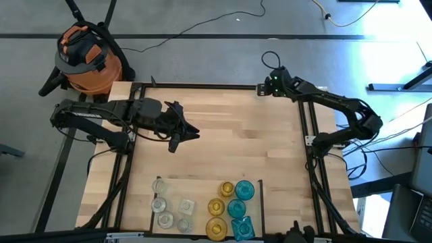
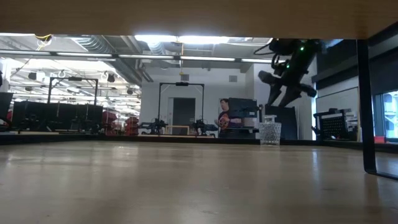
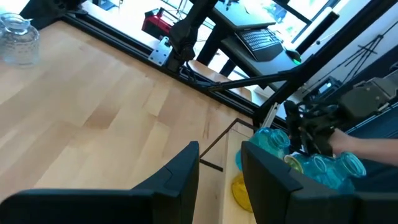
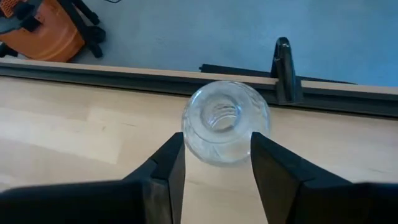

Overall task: Sort vases onto shelf
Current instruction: Put the transparent vase on the shelf aligned with the other transparent vase

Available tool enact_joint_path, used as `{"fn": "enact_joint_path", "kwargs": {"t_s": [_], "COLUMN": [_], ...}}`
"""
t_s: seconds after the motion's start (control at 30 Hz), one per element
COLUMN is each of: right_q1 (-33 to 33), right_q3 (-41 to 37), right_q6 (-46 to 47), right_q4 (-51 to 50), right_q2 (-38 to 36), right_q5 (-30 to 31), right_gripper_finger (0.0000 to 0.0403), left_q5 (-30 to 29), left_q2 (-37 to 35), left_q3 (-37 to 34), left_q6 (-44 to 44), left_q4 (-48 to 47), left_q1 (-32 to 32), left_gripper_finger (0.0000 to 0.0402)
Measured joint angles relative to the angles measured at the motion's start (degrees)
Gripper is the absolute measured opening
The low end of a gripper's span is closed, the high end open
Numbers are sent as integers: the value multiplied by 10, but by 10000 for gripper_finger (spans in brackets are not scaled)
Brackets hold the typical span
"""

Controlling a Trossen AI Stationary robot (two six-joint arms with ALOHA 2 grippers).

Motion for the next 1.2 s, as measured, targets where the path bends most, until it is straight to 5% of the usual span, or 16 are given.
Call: {"fn": "enact_joint_path", "kwargs": {"t_s": [0.8, 1.2], "right_q1": [1, 1], "right_q3": [1, 1], "right_q6": [133, 247], "right_q4": [9, 24], "right_q2": [40, 12], "right_q5": [25, -16], "right_gripper_finger": [142, 142], "left_q5": [-32, -37], "left_q2": [0, 0], "left_q3": [0, 0], "left_q6": [-9, -21], "left_q4": [0, 0], "left_q1": [-10, -28], "left_gripper_finger": [112, 112]}}
